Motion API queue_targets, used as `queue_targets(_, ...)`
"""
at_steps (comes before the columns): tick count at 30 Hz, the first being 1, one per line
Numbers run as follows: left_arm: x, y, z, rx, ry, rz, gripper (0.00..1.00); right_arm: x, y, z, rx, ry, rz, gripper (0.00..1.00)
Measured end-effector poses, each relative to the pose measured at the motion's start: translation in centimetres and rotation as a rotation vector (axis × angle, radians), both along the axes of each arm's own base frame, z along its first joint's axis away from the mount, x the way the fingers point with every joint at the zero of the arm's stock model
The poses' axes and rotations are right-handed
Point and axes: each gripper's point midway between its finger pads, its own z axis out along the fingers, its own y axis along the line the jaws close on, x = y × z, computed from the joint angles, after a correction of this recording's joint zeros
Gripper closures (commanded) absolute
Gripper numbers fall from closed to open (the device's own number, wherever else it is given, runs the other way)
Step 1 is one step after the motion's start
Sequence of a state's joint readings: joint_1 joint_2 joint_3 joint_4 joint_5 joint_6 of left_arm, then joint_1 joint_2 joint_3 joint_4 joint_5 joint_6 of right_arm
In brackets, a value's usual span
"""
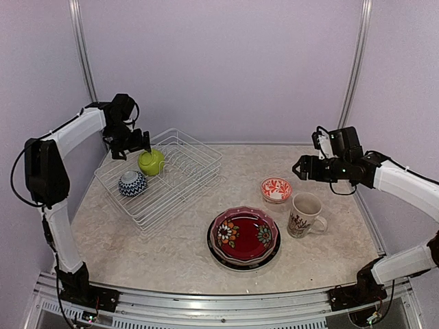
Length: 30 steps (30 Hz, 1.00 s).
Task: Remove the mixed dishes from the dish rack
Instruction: Adjust the bowl on the dish rack.
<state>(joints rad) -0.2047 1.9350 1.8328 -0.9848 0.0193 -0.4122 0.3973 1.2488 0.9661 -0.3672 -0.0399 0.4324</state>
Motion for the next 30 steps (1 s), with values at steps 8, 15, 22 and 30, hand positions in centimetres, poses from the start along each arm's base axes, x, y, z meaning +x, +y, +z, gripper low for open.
queue_targets(8,3.8,-3.3,-0.3,0.184,-0.048,0.11,0.01,-0.4,-0.1,-0.6,-0.011,0.002,0.008,0.19)
queue_targets(15,6.9,-4.7,-1.5,0.289,-0.099,0.134,0.01,-0.8,-0.4,-0.9,-0.021,-0.003,0.012,0.19)
queue_targets(22,8.0,-3.7,-4.8,0.397,-0.072,0.132,0.01,-0.9,-0.7,-1.1,-0.033,-0.005,0.004,0.18)
queue_targets(30,9.6,-3.4,-5.6,0.484,-0.114,0.136,0.01,-0.7,-0.6,-1.8,-0.044,0.008,0.007,0.18)
